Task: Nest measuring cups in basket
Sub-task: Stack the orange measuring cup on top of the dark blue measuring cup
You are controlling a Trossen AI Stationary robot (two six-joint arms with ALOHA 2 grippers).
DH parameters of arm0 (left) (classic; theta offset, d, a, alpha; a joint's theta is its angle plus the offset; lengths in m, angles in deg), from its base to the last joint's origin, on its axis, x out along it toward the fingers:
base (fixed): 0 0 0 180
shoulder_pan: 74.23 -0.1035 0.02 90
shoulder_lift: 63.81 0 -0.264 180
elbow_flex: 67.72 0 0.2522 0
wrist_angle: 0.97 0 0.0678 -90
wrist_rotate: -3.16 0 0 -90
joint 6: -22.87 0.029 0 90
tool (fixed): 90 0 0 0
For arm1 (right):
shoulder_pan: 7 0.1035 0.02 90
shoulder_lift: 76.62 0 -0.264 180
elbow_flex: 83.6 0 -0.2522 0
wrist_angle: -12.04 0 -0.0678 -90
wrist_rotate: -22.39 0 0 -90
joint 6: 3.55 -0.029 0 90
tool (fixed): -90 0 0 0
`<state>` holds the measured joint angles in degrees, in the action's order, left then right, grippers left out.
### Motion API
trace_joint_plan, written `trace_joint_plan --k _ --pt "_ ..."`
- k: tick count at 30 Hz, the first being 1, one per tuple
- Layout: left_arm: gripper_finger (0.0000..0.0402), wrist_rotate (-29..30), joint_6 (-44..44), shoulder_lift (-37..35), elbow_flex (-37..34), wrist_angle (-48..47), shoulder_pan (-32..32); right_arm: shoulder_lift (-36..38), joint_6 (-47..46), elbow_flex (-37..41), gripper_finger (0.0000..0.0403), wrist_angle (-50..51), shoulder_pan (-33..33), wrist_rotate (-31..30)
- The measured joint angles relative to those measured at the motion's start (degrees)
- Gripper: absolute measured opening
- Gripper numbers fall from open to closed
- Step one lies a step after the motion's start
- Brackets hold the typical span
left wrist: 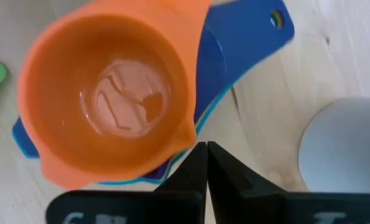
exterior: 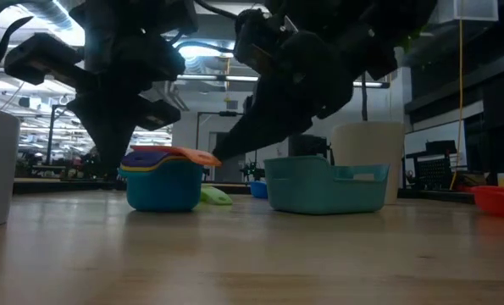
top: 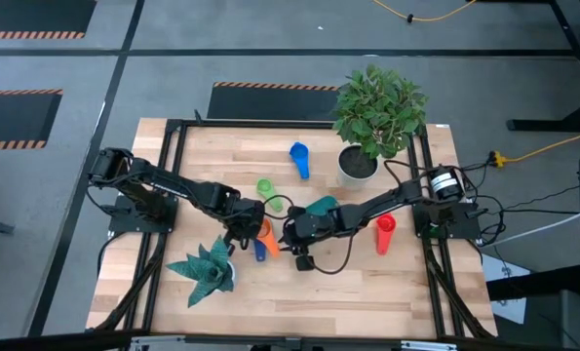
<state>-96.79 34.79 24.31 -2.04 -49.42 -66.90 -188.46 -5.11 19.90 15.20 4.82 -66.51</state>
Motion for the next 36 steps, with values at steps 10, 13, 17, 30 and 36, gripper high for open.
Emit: trace_joint_plan --k 10,13,17,30,36 --pt "0.0001 -0.06 -2.89 0.0 0.0 2.84 0.0 -0.34 -2.82 -0.02 0.0118 -5.71 -0.02 0.07" --pt "0.0001 -0.07 -3.55 0.0 0.0 2.94 0.0 -0.34 -2.86 0.0 0.0118 -5.5 -0.02 0.04" --pt "0.0001 -0.02 -4.33 0.0 0.0 2.23 -0.02 -0.17 -2.68 0.0 0.0118 -5.1 -0.02 0.07" --pt "0.0001 -1.95 -7.76 0.0 0.02 1.65 2.55 3.76 1.82 -4.02 0.0118 10.08 0.0 0.04" --pt "0.0001 1.02 -9.07 0.0 0.02 3.64 5.85 1.87 0.59 -3.52 0.0118 9.67 0.02 -0.02"
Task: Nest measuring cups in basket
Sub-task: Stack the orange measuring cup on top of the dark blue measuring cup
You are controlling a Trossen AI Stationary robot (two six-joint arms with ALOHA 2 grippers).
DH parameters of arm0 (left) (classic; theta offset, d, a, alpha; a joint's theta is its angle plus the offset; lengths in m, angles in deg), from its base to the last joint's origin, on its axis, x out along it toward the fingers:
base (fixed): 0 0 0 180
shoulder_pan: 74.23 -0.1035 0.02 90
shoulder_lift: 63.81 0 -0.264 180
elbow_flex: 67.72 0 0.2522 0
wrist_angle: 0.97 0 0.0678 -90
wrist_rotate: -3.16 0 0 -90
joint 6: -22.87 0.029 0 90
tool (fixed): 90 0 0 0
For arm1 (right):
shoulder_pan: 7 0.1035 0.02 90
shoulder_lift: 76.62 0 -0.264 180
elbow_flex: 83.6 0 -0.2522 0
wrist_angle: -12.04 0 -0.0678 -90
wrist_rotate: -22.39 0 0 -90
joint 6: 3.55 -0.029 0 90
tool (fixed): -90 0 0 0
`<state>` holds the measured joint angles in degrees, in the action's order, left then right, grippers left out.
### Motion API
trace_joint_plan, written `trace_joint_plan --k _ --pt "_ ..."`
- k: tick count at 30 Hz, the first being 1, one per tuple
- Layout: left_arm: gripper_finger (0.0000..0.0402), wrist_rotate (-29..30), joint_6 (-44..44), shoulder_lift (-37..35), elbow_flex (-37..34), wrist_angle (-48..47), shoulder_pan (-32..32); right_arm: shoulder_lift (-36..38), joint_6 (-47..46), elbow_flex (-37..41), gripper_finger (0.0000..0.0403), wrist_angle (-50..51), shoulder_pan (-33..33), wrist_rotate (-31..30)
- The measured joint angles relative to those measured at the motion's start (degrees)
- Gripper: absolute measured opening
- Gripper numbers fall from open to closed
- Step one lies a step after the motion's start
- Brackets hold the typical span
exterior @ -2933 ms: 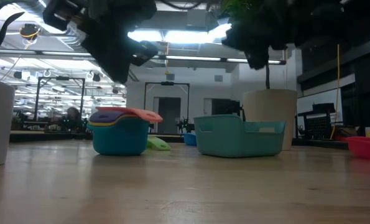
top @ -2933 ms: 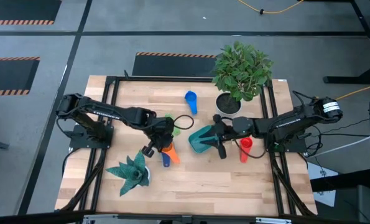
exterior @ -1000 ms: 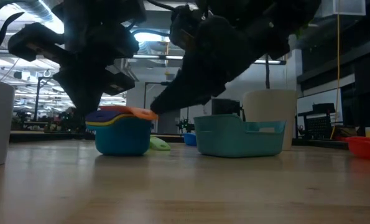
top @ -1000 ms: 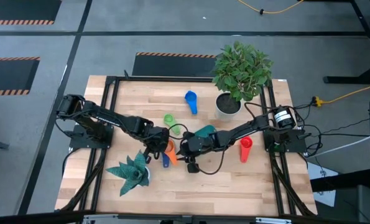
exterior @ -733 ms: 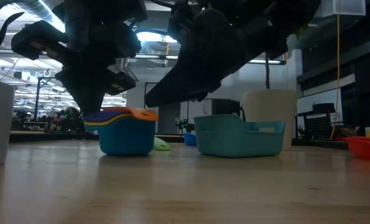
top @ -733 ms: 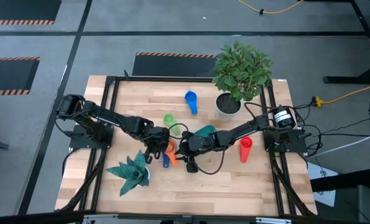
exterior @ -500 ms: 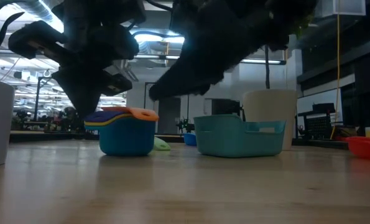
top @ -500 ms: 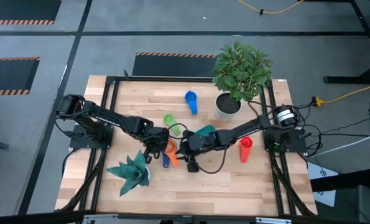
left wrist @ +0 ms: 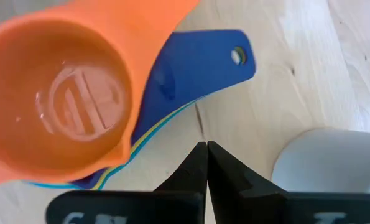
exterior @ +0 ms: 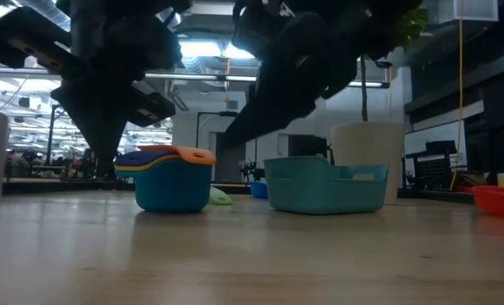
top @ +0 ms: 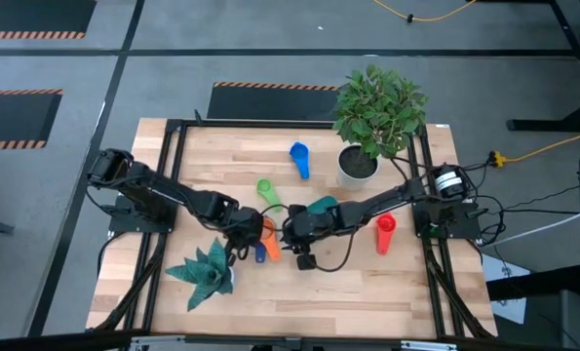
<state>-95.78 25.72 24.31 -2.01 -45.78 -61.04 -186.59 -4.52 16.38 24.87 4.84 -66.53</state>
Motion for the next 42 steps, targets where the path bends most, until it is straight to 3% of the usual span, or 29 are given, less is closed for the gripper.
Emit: trace_joint_plan --k 7,26,36,42 --pt "0.0001 5.11 -1.03 0.0 0.0 1.16 1.93 -2.01 -0.04 0.0 0.0118 -1.19 0.0 0.02" --pt "0.0001 5.28 -2.38 0.02 0.0 4.08 1.86 -2.54 -0.29 -0.74 0.0118 -6.24 0.0 0.02" --pt "0.0001 5.08 -2.78 0.04 0.0 2.27 1.84 -2.03 1.29 -4.79 0.0118 6.38 0.0 0.02" --pt "0.0001 5.19 -2.75 0.07 0.0 3.8 1.84 -3.14 -0.31 -3.37 0.0118 2.15 0.0 -0.07"
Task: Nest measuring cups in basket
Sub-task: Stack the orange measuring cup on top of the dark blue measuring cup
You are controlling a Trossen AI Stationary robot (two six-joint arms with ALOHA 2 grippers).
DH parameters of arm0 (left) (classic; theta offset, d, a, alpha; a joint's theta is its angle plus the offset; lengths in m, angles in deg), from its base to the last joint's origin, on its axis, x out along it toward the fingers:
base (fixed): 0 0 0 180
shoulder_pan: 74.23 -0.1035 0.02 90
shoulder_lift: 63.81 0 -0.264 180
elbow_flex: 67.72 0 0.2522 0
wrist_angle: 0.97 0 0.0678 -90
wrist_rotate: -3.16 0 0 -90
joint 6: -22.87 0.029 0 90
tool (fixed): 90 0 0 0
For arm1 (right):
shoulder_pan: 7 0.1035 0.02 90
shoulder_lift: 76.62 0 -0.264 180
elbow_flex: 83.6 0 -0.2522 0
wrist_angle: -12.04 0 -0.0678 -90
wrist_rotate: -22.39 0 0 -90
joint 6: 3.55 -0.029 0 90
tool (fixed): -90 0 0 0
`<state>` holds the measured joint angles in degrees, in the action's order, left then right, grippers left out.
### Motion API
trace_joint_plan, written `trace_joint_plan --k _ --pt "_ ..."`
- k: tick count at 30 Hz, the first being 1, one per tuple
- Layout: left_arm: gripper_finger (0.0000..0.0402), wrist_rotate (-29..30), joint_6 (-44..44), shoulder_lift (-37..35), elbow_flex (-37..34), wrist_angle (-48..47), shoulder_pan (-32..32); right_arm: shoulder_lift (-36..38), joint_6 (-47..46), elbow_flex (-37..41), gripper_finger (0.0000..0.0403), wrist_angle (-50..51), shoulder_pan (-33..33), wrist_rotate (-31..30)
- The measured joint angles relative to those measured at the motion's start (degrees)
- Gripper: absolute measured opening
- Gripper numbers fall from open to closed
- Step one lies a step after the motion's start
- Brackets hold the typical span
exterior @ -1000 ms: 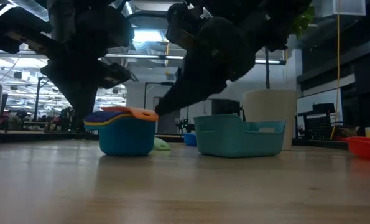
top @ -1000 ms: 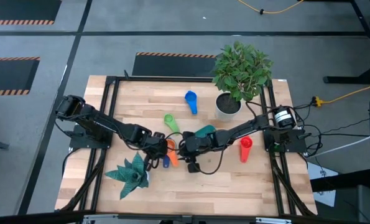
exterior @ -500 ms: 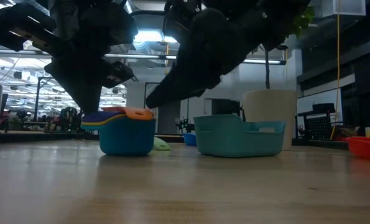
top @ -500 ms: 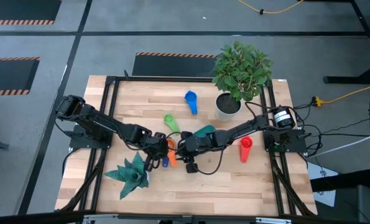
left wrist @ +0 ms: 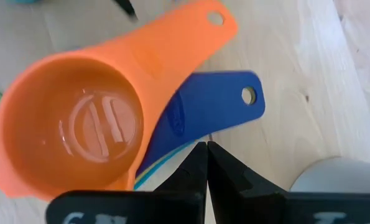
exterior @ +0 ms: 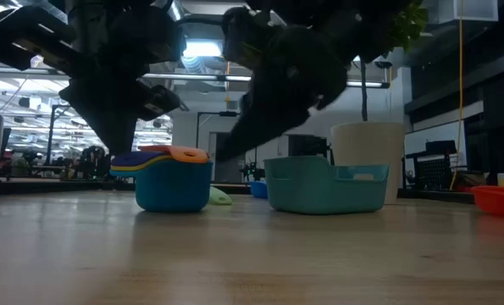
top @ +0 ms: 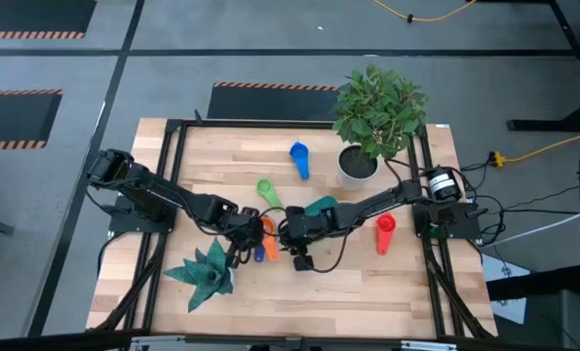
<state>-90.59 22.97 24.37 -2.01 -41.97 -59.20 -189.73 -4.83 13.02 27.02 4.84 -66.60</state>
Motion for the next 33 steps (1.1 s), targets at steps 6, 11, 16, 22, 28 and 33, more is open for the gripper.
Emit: trace_joint_plan --k 6,11,16,22,28,33 --pt "0.0001 0.04 0.24 0.0 0.0 0.89 0.0 -2.93 -0.8 0.07 0.0118 -7.07 0.0 0.02" --pt "0.0001 0.43 0.26 0.0 0.0 1.41 0.0 -2.93 -3.2 0.04 0.0118 -12.9 -0.02 0.07" --pt "0.0001 1.36 0.14 0.0 0.0 1.47 0.0 -2.93 -3.21 -0.02 0.0118 -13.01 -0.02 0.17" --pt "0.0002 1.33 0.06 0.0 0.0 1.33 0.0 -2.88 -3.09 -0.02 0.0118 -11.79 -0.04 2.04" --pt "0.0003 1.36 0.05 0.0 0.0 0.82 0.0 -0.59 -2.88 0.0 0.0118 -8.81 -0.02 4.7" --pt "0.0003 1.38 0.04 -0.07 0.02 0.76 0.0 3.03 -1.39 0.0 0.0118 -3.87 -0.37 4.7"
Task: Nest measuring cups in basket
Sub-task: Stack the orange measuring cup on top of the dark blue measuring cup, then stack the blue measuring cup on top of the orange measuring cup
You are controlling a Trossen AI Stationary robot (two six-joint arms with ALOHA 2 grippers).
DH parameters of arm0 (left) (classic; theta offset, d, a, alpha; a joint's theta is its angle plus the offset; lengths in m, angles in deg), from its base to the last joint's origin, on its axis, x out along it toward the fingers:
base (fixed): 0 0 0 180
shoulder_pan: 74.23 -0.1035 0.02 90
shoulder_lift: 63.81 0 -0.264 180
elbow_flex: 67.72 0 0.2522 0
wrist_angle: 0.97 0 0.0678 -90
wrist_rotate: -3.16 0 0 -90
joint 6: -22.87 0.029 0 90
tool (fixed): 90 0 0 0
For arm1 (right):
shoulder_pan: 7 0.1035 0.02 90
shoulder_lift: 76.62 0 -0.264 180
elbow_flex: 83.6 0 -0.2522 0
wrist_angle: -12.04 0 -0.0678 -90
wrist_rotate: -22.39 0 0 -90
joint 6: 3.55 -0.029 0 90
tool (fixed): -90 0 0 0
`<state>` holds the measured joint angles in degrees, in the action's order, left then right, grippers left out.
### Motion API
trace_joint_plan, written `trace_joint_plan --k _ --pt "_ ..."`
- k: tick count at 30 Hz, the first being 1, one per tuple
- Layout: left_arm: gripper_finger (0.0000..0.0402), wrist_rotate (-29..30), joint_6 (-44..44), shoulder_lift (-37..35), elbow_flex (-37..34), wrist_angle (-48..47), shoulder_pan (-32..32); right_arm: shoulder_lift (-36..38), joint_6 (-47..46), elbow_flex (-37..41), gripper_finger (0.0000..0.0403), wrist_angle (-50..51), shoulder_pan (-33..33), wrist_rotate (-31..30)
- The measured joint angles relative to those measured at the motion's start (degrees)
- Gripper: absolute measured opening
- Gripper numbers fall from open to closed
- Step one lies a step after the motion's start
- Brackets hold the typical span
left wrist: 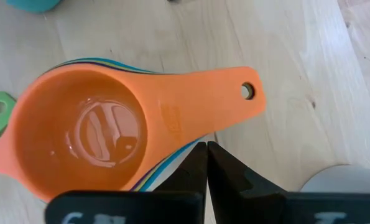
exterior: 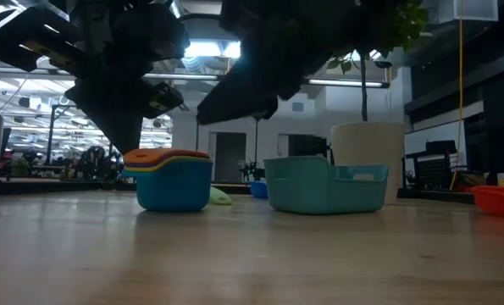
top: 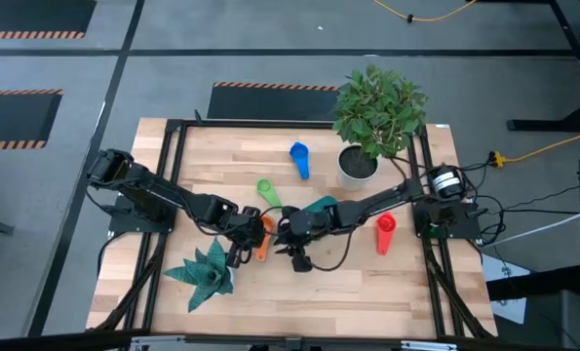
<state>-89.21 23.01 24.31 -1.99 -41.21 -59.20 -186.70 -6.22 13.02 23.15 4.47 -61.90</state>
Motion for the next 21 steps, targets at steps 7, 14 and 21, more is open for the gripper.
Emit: trace_joint_plan --k 7,14,21 --pt "0.0006 0.02 -0.06 -0.07 1.05 -0.11 0.0 5.24 1.74 0.0 0.0118 4.96 -2.64 -0.03" --pt "0.0003 0.51 -0.01 -0.09 7.45 -6.28 0.0 9.47 2.38 0.0 0.0118 10.42 -5.5 -0.07" --pt "0.0016 7.95 1.72 -0.13 12.12 -8.98 -0.21 16.5 4.86 0.0 0.0118 21.08 -6.6 -0.09"
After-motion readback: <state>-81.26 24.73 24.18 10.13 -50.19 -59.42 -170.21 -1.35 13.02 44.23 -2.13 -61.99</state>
